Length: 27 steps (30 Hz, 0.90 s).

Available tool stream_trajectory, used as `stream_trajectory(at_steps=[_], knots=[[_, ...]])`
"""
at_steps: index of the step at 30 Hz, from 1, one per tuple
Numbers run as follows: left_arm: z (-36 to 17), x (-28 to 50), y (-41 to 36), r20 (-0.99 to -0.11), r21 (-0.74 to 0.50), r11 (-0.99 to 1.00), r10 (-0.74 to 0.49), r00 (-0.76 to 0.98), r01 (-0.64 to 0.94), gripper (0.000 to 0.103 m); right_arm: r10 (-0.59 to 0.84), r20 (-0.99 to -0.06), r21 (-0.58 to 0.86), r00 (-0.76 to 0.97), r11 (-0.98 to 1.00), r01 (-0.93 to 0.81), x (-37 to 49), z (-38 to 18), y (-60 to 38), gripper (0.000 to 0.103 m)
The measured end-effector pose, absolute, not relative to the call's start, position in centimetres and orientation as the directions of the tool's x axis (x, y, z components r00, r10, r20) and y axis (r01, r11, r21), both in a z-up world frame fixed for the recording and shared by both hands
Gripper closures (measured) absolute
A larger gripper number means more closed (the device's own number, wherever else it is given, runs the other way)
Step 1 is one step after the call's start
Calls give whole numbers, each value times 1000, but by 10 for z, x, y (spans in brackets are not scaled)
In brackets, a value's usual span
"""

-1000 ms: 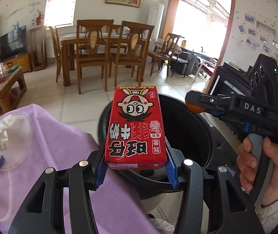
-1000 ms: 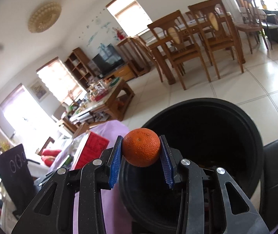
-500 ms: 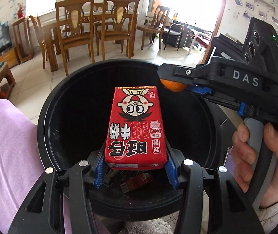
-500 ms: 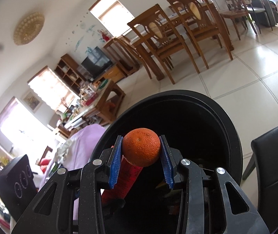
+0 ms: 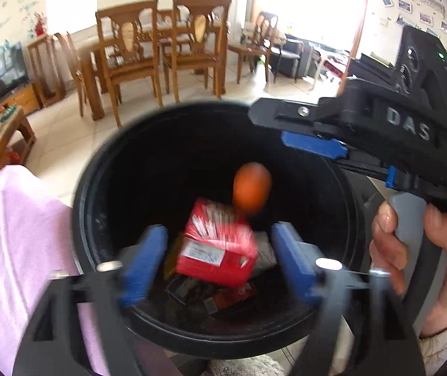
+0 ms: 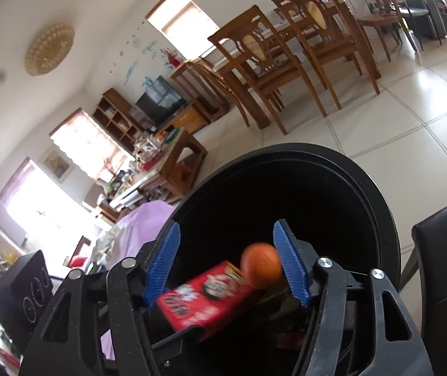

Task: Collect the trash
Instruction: 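Carry the box and orange over the bin and open both tools, then grasp the purple spray bottle with the left tool while the right grasps the blue tube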

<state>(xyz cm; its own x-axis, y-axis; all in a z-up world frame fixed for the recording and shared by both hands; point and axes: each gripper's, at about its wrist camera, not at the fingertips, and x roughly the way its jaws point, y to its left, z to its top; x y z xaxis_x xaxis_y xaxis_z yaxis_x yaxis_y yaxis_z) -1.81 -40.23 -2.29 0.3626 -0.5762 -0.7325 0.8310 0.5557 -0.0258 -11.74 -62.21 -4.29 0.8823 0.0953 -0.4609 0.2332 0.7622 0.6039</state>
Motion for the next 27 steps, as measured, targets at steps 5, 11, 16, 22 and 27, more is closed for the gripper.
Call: stream_trajectory(at_steps=[5, 11, 16, 22, 27], knots=[[-19, -25, -398, -714, 8, 552, -580, 391, 834, 14, 106, -427, 609, 898, 768, 199, -122, -33, -618, 19], [-9, -36, -386, -678, 31, 553, -601, 424, 833, 5, 124, -371, 623, 920, 768, 147, -132, -22, -611, 6], [2, -35, -373, -654, 26, 554, -620, 434, 832, 5, 117, -370, 624, 922, 767, 152, -135, -18, -604, 5], [12, -32, -356, -628, 33, 562, -632, 455, 827, 5, 112, -397, 613, 911, 771, 172, -132, -18, -590, 5], [17, -25, -325, -604, 27, 587, -635, 481, 809, 5, 110, -435, 586, 893, 788, 188, -120, -16, -570, 5]])
